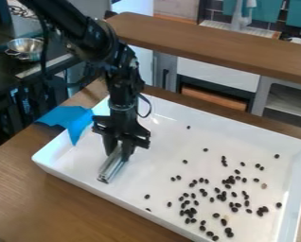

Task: Sweep into pile

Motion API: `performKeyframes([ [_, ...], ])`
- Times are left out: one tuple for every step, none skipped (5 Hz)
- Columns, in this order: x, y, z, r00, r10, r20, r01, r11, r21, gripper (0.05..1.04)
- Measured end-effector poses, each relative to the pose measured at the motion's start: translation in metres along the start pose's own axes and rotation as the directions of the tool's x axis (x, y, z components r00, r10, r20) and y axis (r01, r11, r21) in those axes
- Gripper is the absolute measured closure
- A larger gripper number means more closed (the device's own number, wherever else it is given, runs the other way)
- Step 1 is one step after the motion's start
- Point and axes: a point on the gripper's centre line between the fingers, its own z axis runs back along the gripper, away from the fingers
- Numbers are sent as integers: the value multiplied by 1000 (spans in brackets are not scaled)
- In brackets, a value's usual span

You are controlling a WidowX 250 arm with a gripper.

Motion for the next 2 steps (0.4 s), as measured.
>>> performKeyframes([
  [-12,-21,1,999,-41,-13,41,999,-12,715],
  [-24,-37,2,997,-69,-25,69,997,-21,715],
])
